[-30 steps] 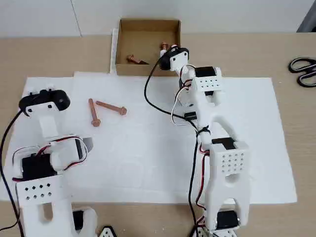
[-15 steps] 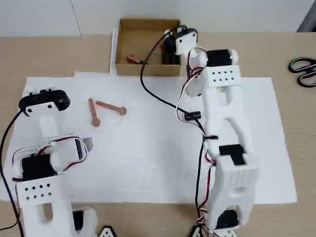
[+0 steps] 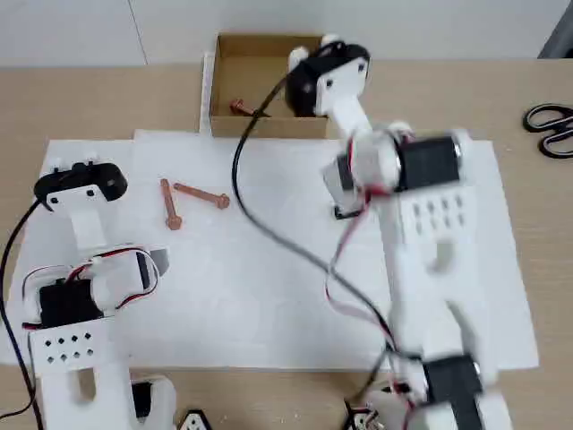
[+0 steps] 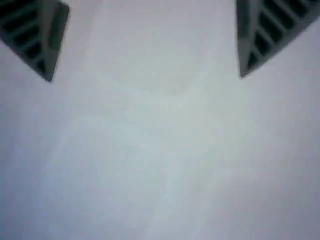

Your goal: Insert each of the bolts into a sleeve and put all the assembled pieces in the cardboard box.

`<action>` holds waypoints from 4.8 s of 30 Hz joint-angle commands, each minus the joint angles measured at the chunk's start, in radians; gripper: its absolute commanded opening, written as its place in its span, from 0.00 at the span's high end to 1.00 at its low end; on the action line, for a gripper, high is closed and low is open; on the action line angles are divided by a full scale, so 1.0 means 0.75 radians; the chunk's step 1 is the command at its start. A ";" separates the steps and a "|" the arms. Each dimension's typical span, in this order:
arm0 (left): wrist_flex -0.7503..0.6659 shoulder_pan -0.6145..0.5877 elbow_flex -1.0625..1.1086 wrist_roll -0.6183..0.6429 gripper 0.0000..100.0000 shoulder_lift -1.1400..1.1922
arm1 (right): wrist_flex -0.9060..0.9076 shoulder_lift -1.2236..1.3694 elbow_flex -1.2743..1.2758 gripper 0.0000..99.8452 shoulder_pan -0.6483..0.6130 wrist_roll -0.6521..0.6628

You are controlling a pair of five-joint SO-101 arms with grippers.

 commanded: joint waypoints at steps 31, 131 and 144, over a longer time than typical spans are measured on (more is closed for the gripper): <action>-0.029 0.004 -0.003 -0.006 0.77 -0.020 | -0.848 0.073 1.135 0.94 0.024 -0.121; 0.145 0.006 -0.936 -0.088 0.78 0.964 | -0.224 0.543 0.258 1.00 0.234 -0.063; 0.143 0.090 -1.513 -0.043 0.81 1.896 | -0.222 0.543 0.258 1.00 0.228 -0.072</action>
